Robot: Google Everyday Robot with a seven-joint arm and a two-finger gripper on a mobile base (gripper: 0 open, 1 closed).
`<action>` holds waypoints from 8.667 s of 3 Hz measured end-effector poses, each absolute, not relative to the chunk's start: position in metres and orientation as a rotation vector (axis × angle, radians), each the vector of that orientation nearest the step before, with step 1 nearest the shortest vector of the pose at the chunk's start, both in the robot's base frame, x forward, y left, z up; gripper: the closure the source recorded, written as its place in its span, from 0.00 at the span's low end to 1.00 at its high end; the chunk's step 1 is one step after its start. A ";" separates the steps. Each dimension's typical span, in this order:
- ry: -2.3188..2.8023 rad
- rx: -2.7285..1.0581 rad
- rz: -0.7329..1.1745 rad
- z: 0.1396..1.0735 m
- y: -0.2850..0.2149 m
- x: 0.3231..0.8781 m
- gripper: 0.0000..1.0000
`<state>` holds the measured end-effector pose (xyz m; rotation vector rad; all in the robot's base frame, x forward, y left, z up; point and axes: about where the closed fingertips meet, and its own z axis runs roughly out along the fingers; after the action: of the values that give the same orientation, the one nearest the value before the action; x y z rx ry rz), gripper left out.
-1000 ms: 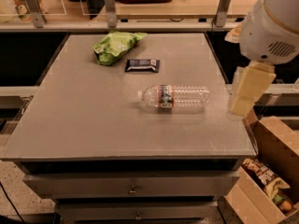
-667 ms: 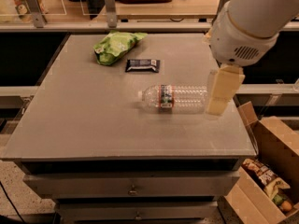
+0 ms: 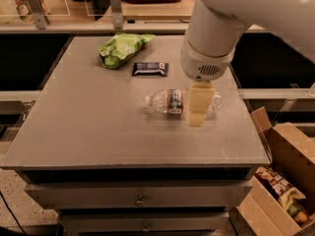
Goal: Move water bottle near green rice chip bag
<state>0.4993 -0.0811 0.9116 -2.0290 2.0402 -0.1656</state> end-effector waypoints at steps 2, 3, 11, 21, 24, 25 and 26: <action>2.147 -2.087 -0.206 0.852 -0.086 0.527 0.00; 2.186 -2.083 -0.191 0.834 -0.094 0.538 0.00; 2.128 -2.015 -0.080 0.855 -0.106 0.569 1.00; 2.027 -1.468 -0.433 0.876 -0.072 0.814 1.00; 2.063 -1.516 -0.473 0.849 -0.071 0.825 1.00; 2.091 -1.528 -0.494 0.844 -0.082 0.826 1.00; 2.119 -1.536 -0.510 0.842 -0.093 0.827 0.82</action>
Offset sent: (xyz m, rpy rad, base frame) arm 0.0439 -0.0116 -0.0925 -0.1343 0.1150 -0.0591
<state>0.8269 -0.0927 0.8417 -1.5362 2.1193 -0.5100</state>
